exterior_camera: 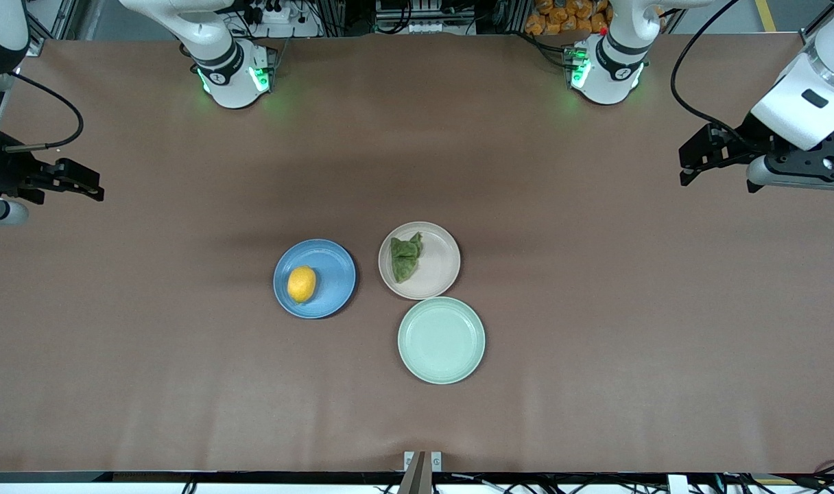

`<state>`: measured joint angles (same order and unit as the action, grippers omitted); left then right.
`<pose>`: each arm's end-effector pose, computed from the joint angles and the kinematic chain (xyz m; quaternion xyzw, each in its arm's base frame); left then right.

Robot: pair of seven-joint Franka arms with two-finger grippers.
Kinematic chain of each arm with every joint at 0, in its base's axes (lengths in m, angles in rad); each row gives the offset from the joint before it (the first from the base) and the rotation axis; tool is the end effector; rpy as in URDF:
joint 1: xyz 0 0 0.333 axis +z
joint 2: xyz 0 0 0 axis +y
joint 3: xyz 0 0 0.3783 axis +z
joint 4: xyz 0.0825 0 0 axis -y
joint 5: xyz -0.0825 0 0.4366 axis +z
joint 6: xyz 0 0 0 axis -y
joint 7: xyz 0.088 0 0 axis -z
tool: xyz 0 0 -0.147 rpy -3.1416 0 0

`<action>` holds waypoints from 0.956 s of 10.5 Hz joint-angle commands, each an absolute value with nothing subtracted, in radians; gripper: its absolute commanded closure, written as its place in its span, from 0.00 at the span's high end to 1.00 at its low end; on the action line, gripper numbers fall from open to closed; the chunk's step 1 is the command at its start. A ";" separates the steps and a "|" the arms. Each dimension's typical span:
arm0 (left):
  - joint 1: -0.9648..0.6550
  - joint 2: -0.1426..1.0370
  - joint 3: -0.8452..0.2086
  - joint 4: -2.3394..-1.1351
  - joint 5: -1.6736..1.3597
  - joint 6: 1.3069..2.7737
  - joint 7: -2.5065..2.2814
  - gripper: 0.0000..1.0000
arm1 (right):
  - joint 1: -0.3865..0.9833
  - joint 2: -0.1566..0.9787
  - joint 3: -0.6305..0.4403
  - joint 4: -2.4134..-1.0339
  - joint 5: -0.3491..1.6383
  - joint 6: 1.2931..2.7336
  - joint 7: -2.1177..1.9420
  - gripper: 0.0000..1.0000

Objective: Pick lemon and lettuce from blue and beige plates

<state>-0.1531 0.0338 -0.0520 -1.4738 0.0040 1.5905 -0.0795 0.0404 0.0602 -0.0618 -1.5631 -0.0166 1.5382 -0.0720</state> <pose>0.6127 -0.1262 0.6790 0.9972 -0.0626 0.0412 0.0048 0.6204 -0.0147 0.6113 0.9987 0.0253 -0.0429 0.0082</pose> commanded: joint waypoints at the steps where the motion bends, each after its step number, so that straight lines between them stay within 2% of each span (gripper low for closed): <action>1: -0.150 0.035 -0.057 -1.480 -0.009 1.601 -0.084 1.00 | 0.031 0.069 -0.060 -1.543 -0.002 1.522 -0.083 1.00; 2: -0.152 0.035 -0.058 -1.491 -0.012 1.605 -0.090 1.00 | 0.031 0.069 -0.060 -1.543 -0.002 1.522 -0.080 1.00; 6: -0.161 0.020 -0.069 -1.650 -0.074 1.778 -0.110 1.00 | 0.031 0.069 -0.060 -1.545 -0.002 1.522 -0.081 1.00; 10: -0.164 0.038 -0.233 -1.831 -0.072 2.026 -0.312 1.00 | 0.072 0.081 -0.055 -1.546 0.002 1.534 -0.072 1.00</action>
